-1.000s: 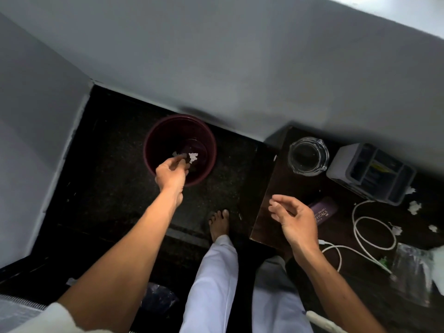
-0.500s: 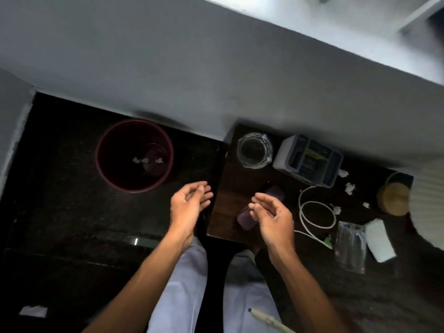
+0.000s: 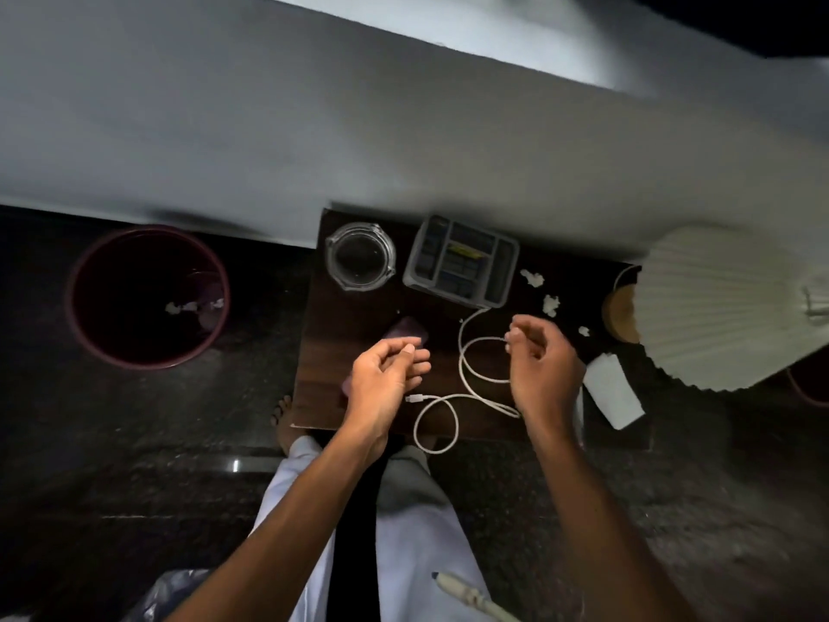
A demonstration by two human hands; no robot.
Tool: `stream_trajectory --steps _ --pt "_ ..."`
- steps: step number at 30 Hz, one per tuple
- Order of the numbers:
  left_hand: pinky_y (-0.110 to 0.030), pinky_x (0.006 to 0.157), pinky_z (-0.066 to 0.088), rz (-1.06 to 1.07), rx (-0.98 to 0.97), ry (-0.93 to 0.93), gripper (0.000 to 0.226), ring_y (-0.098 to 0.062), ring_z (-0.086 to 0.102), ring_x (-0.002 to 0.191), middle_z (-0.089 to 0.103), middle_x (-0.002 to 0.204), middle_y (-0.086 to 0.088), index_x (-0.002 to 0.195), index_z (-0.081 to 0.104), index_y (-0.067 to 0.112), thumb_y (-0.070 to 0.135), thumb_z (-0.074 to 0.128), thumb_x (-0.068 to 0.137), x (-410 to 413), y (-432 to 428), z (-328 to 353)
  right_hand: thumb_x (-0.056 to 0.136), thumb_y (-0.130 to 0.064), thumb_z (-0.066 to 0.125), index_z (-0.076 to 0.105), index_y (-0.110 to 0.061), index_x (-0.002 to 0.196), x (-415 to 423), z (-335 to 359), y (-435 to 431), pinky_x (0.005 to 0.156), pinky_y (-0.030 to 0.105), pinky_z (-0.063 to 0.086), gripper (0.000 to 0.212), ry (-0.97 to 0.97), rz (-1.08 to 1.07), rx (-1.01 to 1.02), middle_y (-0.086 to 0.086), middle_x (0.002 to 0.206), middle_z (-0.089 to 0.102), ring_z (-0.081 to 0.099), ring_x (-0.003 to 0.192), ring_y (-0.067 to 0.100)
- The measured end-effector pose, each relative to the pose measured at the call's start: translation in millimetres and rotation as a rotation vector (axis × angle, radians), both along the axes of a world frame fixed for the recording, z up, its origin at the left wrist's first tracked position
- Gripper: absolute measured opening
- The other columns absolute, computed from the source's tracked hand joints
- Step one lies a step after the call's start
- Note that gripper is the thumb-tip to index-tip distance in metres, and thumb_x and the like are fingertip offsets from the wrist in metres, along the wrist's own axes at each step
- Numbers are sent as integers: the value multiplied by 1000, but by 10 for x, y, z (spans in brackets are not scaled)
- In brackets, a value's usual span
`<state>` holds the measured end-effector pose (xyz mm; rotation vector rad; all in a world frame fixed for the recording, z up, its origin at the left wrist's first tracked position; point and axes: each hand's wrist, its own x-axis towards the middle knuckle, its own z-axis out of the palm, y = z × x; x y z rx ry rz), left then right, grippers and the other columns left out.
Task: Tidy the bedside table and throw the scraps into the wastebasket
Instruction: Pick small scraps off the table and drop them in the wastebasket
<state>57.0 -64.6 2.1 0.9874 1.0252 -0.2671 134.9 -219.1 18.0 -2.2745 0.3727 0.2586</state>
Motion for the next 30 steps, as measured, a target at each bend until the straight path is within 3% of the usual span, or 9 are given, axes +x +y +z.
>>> stream_trajectory --steps 2,7,9,10,13,17,20,25,30 --pt "-26 82 55 -20 6 -3 22 -20 68 94 72 104 -15 119 64 1 8 49 105 85 -126 -3 96 -14 61 68 -14 117 195 -68 -201 72 5 45 22 26 36 -97 2 110 73 67 95 7" --pt "-27 81 57 -42 22 -16 17 -16 69 86 73 95 -8 110 66 9 9 49 105 179 -340 -45 96 -11 61 62 -2 127 690 -365 -449 97 32 48 33 86 76 -223 16 126 66 62 118 28" --pt "-28 83 57 -33 29 -19 17 -16 70 85 74 93 -6 105 67 13 10 50 105 194 -366 -69 95 -10 61 58 0 131 833 -497 -506 104 35 45 37 91 74 -265 20 131 62 58 123 33" --pt "-29 84 57 -27 35 -20 18 -16 70 85 74 92 -6 103 67 14 10 50 105 206 -374 -86 95 -10 60 57 -1 133 887 -557 -536 103 30 43 39 102 64 -281 21 133 60 57 125 33" --pt "-30 85 56 -12 56 -15 17 -18 69 86 73 93 -7 105 67 12 10 50 105 242 -376 -143 95 -9 61 56 -6 134 982 -717 -602 80 10 31 40 135 34 -313 19 140 53 56 124 30" --pt "-28 82 56 9 71 -8 17 -17 68 83 73 92 -7 105 66 12 9 50 105 268 -385 -196 94 -10 63 60 -10 129 1048 -875 -641 80 20 37 35 162 81 -359 18 140 49 60 117 30" --pt "-30 86 57 22 72 -1 17 -19 69 87 73 93 -7 110 66 9 10 50 105 277 -397 -217 94 -5 61 68 -6 118 1063 -942 -694 77 21 40 25 161 129 -388 18 128 63 64 111 30" --pt "-32 88 57 41 55 -1 17 -21 69 92 74 95 -8 109 67 10 10 50 104 281 -427 -205 92 -9 66 71 -7 110 919 -831 -706 77 13 38 19 156 120 -233 9 112 72 67 107 23" --pt "-30 85 58 22 33 -34 17 -19 70 89 74 91 -6 105 68 13 9 52 103 271 -492 -141 88 -19 74 70 -23 104 598 -462 -573 81 24 54 16 209 -35 168 -3 103 72 71 96 13"
